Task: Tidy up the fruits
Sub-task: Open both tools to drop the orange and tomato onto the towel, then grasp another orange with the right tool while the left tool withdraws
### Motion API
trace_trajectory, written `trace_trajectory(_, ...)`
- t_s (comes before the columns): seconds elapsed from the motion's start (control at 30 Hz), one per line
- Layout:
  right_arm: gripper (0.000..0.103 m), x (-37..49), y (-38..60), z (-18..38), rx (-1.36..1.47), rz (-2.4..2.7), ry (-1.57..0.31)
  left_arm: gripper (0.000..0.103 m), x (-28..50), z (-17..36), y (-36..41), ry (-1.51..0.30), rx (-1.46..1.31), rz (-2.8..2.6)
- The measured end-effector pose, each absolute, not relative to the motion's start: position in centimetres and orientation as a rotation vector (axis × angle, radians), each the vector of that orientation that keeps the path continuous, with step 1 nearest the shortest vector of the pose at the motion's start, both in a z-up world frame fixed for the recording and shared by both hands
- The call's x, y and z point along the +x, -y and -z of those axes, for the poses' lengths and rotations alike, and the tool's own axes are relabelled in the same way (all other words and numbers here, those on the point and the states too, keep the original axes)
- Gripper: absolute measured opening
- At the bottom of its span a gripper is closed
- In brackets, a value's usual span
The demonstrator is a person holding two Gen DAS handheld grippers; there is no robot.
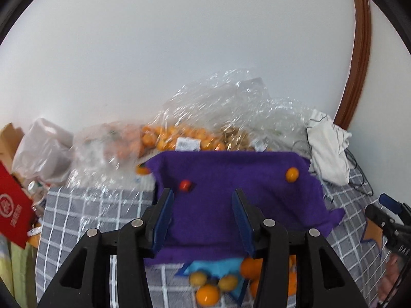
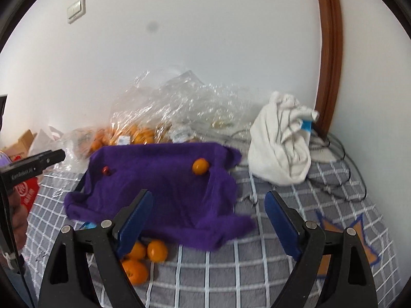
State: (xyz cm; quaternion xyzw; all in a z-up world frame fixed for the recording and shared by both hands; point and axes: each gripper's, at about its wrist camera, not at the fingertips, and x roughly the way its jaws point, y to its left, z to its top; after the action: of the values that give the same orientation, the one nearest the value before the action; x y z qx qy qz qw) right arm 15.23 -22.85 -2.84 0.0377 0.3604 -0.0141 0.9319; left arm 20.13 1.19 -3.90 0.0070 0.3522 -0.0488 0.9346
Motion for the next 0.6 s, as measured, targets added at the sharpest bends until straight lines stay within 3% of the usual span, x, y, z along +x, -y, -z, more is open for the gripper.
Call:
trace_trajectory(0.47, 0.083, 11.5, 20.1, 7.4, 0.037, -0.037, -0.719, 0.045, 11.8, 7.9, -6.1, -0.765, -0.017, 0.046)
trace_trajectory(0.6, 0.075, 11.5, 19.0, 8.8, -0.002, -0.051, -0.736, 0.045, 11.1, 9.8, -7.7, -0.802, -0.051, 0.028)
